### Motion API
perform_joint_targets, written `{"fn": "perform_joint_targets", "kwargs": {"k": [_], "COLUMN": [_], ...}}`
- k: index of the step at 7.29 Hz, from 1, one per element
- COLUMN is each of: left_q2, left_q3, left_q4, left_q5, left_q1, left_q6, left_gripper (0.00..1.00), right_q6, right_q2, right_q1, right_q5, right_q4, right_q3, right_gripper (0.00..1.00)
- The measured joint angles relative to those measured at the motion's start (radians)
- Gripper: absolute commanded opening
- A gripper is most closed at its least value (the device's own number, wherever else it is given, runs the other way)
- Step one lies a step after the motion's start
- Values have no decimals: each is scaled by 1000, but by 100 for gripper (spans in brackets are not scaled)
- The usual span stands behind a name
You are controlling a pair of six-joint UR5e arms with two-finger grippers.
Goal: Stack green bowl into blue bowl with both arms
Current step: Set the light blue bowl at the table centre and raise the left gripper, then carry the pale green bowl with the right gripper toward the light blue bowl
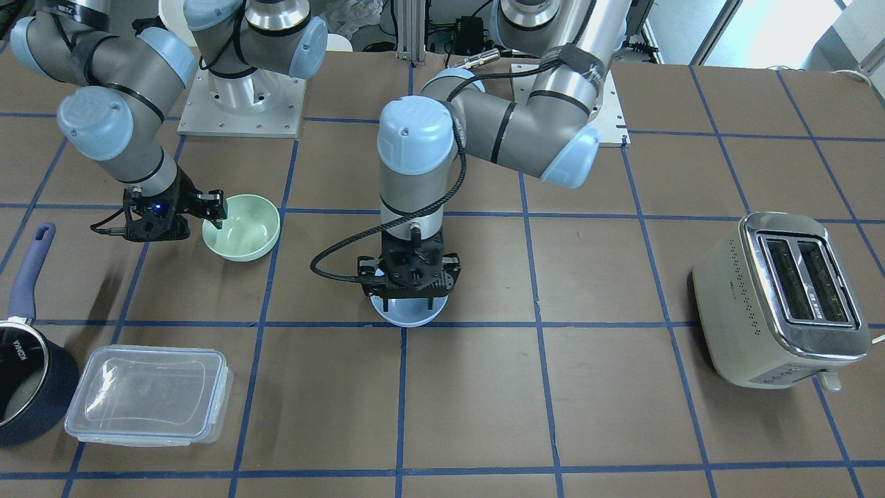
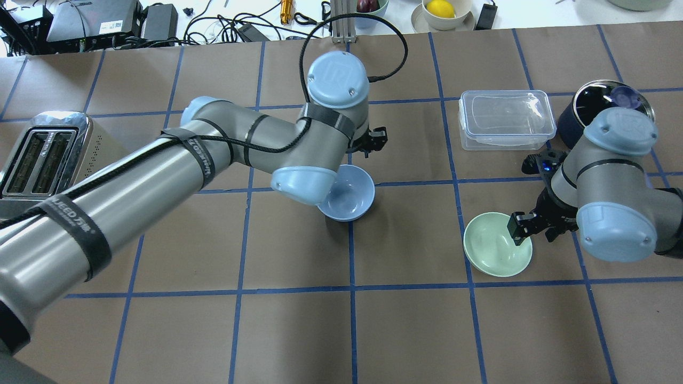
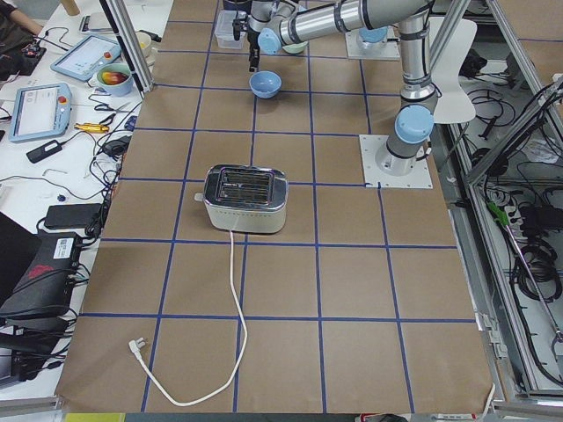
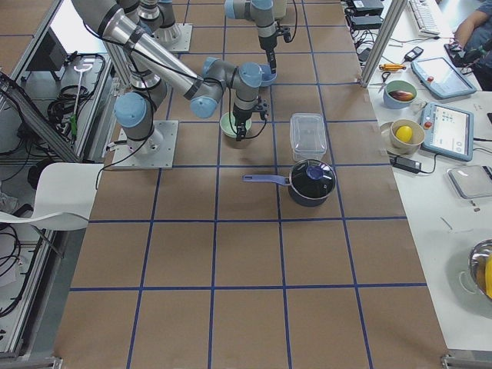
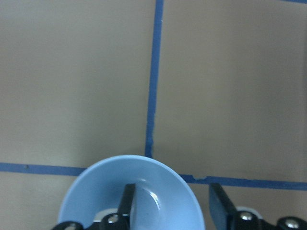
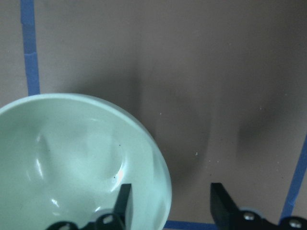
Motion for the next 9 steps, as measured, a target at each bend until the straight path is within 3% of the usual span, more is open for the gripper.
{"fn": "perform_joint_targets", "kwargs": {"k": [4, 7, 9], "left_q2": [243, 387, 416], "left_q3": [31, 39, 28], "left_q4": [-317, -451, -475], "left_q5": [-19, -19, -20], "left_q1": [229, 301, 341], "left_q6": [375, 455, 459], "left_gripper": [100, 100, 100], "right_q6": [5, 172, 379], "right_q2": [0, 5, 43], "right_q1": [0, 51, 195], "right_q5": [6, 114, 160], "right_q4": [-18, 53, 88], "right_q3": [1, -121, -227], "right_gripper": [0, 0, 0]}}
